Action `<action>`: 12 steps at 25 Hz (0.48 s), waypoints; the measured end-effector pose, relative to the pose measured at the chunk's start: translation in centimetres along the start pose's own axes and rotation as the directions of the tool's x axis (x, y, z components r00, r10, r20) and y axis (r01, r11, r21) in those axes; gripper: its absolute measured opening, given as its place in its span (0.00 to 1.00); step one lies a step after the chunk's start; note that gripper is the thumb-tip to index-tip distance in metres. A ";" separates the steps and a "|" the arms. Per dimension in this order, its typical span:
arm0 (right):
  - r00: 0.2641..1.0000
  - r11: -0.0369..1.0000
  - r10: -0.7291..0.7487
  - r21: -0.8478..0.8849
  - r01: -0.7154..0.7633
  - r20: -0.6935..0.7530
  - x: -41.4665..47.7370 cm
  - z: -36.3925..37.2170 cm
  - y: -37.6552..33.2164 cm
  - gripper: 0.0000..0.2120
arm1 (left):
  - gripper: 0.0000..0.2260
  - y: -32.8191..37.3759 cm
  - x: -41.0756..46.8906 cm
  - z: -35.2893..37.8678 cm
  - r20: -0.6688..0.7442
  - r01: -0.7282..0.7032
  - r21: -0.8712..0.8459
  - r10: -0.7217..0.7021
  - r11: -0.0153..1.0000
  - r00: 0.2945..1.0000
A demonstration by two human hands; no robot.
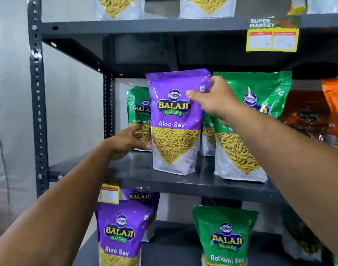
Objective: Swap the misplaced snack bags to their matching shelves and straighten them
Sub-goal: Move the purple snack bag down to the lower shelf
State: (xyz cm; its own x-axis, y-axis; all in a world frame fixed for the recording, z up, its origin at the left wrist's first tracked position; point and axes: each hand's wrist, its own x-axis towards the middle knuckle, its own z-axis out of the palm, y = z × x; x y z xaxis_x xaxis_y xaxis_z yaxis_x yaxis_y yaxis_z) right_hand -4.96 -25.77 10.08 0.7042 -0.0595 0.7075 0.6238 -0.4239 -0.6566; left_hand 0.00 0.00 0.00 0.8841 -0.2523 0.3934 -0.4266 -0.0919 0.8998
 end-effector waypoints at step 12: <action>0.987 0.965 0.008 0.261 0.034 -0.158 4.2 2.6 1.0 0.14 | 0.22 -3.3 4.8 0.8 0.317 0.018 -0.125 0.023 0.992 0.948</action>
State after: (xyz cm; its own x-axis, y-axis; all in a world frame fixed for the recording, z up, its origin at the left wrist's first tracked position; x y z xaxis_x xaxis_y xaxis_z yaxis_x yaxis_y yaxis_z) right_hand -0.51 -24.10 11.76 0.6464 -0.2050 0.7349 0.7145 -0.1751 -0.6773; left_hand 5.53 -1.65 -1.17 0.7677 -0.5469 0.3340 -0.3838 0.0250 0.9231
